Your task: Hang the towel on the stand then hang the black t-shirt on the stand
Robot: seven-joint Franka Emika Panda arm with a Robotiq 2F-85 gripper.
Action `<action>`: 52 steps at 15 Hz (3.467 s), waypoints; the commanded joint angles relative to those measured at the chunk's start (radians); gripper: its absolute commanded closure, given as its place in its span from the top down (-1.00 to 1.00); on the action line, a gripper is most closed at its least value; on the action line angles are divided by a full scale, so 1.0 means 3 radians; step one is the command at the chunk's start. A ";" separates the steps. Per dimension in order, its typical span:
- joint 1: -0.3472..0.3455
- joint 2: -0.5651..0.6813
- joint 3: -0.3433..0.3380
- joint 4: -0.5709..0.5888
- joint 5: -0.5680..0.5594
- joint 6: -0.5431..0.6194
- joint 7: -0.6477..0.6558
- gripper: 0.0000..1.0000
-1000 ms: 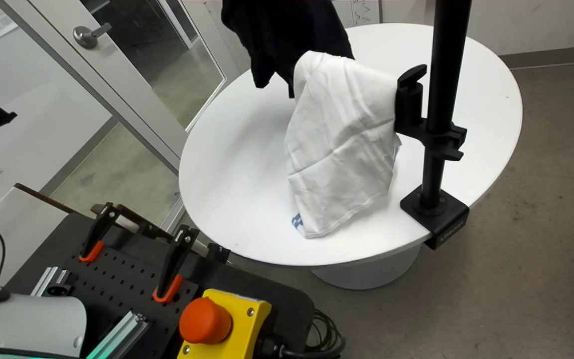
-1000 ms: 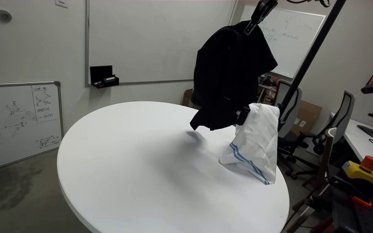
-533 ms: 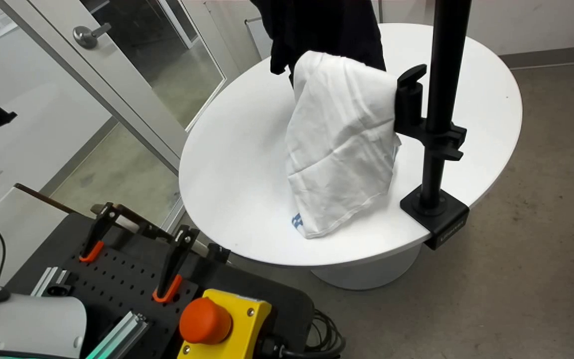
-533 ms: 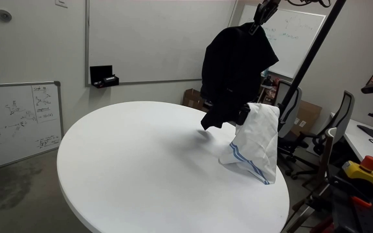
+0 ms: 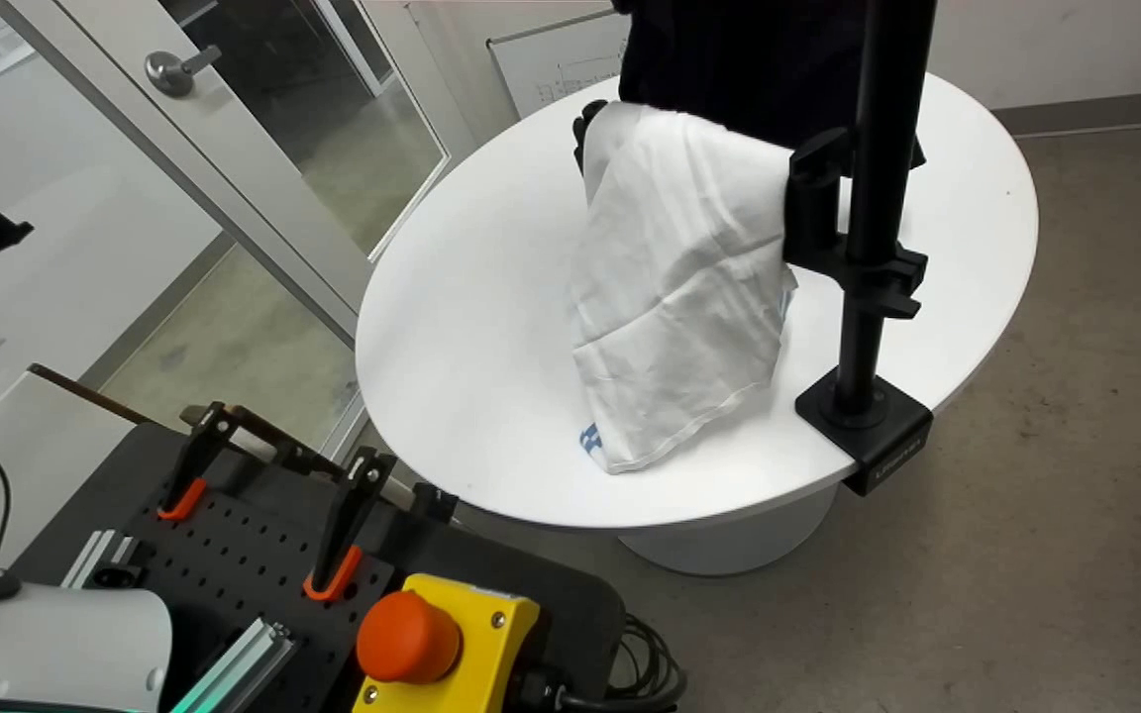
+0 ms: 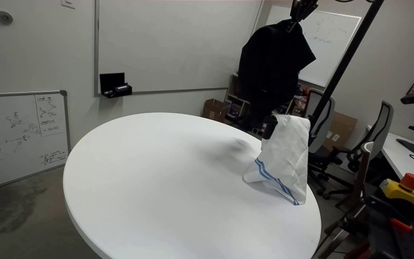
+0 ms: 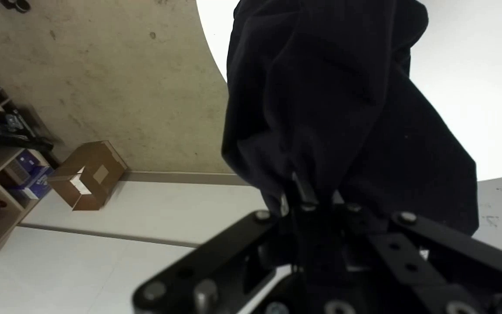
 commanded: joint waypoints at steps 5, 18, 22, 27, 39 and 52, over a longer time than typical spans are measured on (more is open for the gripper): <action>-0.0091 -0.0124 -0.0103 -0.0053 -0.0073 -0.0013 0.0016 -0.98; -0.0079 -0.0829 0.0035 -0.1223 -0.1171 -0.0192 -0.0826 -0.98; -0.0003 -0.1120 0.0122 -0.1667 -0.1440 -0.0254 -0.0967 -0.98; 0.0244 -0.1432 0.0211 -0.2179 -0.1408 -0.0421 -0.1471 -0.98; 0.0651 -0.1358 0.0438 -0.2629 -0.1446 -0.1314 -0.2163 -0.39; 0.0759 -0.1103 0.0486 -0.2587 -0.1346 -0.1444 -0.2227 1.00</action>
